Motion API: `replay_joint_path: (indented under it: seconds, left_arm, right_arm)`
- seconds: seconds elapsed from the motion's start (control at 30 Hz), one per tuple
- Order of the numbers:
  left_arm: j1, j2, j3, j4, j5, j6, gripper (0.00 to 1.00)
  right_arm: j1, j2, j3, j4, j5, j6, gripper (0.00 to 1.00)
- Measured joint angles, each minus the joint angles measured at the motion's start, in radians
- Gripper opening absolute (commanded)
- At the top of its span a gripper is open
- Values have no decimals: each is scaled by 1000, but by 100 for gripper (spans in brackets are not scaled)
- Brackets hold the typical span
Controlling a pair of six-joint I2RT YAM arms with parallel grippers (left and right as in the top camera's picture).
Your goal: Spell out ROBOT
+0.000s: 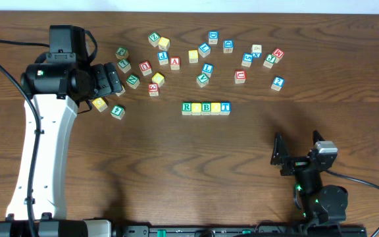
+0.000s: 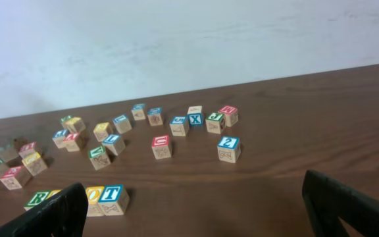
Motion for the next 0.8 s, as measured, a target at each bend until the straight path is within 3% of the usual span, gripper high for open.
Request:
replay_joint_path:
  seconds: [0.8]
  left_arm:
    - [0, 0, 0, 0, 0, 0, 99]
  right_arm:
    - [0, -39, -29, -30, 0, -7, 99]
